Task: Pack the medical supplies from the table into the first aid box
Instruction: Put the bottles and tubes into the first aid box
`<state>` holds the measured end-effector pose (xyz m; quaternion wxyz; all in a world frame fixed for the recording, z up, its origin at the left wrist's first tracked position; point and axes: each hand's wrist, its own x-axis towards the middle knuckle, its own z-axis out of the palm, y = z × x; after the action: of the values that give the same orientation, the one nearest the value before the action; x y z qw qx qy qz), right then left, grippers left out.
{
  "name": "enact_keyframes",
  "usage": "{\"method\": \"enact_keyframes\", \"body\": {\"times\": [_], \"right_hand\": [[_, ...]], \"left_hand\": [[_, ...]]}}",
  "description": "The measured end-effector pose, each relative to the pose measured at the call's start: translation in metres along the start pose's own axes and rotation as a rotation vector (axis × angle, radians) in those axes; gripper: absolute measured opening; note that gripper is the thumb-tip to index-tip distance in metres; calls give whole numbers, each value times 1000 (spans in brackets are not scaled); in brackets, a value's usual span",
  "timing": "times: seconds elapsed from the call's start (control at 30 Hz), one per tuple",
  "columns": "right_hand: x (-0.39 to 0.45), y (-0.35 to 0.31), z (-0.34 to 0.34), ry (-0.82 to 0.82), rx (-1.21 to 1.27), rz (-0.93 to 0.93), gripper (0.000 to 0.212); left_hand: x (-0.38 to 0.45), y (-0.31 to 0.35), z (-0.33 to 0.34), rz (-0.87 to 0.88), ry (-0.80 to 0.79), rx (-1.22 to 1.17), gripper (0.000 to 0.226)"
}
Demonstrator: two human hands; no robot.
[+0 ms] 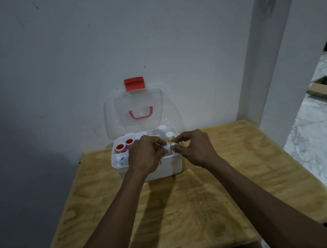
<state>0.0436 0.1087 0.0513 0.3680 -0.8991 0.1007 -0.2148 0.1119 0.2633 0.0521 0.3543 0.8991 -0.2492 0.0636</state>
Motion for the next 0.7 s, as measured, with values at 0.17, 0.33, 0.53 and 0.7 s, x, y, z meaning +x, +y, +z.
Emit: {"method": "enact_keyframes", "body": {"times": [0.17, 0.33, 0.53, 0.7], "right_hand": [[0, 0, 0, -5, 2, -21, 32], [-3, -2, 0, -11, 30, -22, 35], [-3, -2, -2, 1, 49, -22, 35], [4, -10, -12, 65, 91, -58, 33]], "left_hand": [[-2, 1, -4, 20, -16, -18, 31], [-2, 0, -4, 17, -38, -37, 34], [-5, 0, -6, 21, -12, -47, 35], [-7, 1, -17, 56, 114, -87, 35]]}}
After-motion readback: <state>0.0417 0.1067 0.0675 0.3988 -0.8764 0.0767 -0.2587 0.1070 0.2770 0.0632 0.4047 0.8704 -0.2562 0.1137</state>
